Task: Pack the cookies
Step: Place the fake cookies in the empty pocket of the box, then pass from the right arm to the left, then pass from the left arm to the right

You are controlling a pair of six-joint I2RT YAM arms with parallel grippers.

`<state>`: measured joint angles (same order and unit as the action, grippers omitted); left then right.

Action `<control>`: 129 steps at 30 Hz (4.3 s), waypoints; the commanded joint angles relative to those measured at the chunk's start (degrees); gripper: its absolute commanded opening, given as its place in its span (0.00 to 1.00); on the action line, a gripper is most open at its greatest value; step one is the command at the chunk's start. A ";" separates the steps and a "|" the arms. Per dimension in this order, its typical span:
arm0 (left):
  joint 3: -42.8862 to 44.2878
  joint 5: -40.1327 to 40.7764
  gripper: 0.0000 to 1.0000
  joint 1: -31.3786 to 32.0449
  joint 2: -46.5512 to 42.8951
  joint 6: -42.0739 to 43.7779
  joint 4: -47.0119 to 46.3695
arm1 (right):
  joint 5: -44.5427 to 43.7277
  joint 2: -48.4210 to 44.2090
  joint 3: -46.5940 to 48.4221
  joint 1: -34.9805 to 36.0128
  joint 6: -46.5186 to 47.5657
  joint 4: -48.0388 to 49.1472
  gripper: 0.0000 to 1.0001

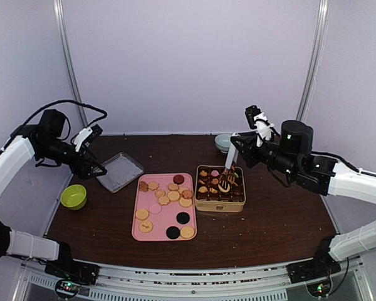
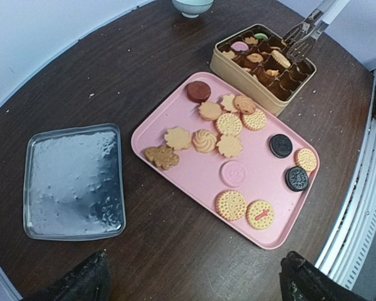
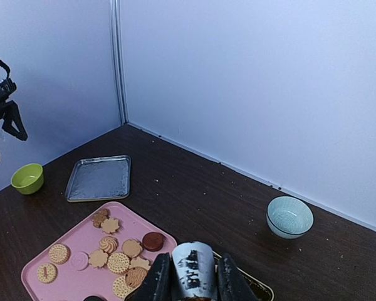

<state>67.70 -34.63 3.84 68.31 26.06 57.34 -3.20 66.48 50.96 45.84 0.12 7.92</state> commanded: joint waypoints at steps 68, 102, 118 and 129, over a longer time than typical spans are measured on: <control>20.05 -26.59 0.00 23.94 28.51 17.18 17.08 | 22.75 19.20 10.85 6.35 -34.65 36.43 0.24; 29.09 -30.83 0.00 24.49 29.60 25.73 29.76 | 41.34 30.85 17.12 6.08 -41.99 38.59 0.57; 26.75 -21.09 0.00 24.64 28.32 18.51 21.60 | 42.56 26.92 17.49 5.22 -35.84 27.05 0.44; 25.05 -17.20 0.00 24.68 27.93 16.26 18.43 | 41.53 25.23 16.93 5.24 -33.21 25.89 0.52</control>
<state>93.73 -55.05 28.99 96.99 45.06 78.13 36.25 93.14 67.46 50.35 -33.98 32.60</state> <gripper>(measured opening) 0.008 0.522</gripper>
